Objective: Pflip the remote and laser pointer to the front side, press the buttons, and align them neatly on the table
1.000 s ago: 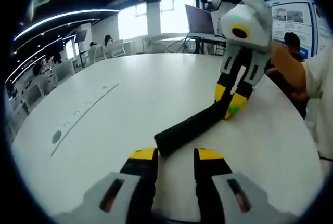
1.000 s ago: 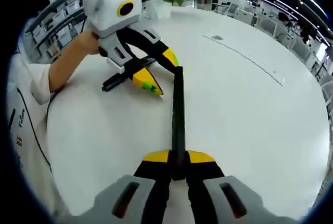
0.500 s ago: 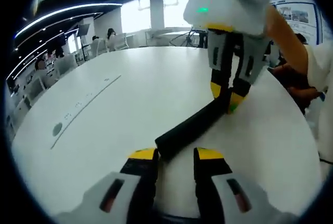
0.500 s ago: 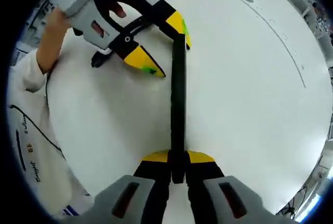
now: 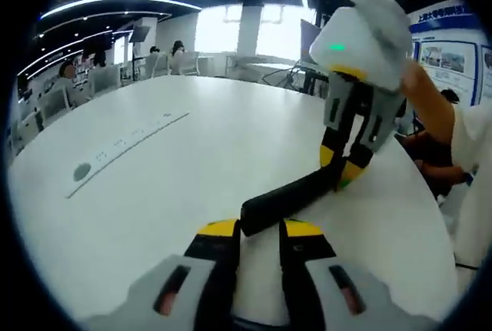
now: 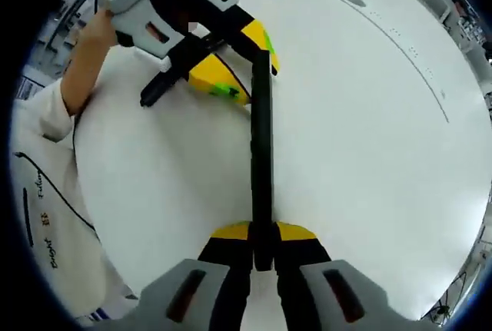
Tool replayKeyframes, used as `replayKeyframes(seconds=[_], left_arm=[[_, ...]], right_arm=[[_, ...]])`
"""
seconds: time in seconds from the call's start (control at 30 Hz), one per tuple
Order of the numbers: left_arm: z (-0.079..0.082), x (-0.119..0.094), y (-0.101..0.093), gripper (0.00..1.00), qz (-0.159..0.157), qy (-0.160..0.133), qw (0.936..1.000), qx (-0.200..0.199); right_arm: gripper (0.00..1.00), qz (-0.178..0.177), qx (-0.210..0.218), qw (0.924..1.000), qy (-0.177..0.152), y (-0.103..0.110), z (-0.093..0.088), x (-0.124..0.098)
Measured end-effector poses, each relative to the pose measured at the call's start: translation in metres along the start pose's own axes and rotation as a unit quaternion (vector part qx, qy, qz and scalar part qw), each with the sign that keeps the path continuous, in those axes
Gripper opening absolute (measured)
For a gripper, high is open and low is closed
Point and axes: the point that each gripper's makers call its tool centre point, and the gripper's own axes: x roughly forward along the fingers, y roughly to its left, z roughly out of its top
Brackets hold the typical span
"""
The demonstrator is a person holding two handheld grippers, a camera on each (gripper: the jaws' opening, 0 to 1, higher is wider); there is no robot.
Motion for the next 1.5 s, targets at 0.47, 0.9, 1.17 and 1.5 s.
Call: replayKeyframes(seconds=[0.47,0.9,1.17,1.5], left_arm=[[0.045,-0.034,0.003,0.22,-0.024,-0.093,0.9946,-0.041],[0.077,-0.066,0.000,0.22,-0.036,-0.149,0.9866,-0.055],[0.085,-0.072,-0.009,0.22,-0.048,-0.166,0.9836,-0.051],[0.093,-0.074,-0.021,0.24,-0.074,-0.179,0.9792,-0.061]], right_arm=[[0.13,0.082,0.048,0.9796,-0.177,0.016,0.031,-0.018],[0.13,0.149,0.048,0.9492,-0.273,0.036,0.055,-0.030],[0.13,0.189,0.055,0.9229,-0.331,0.054,0.061,-0.029],[0.13,0.247,0.061,0.8862,-0.387,0.059,0.064,-0.034]])
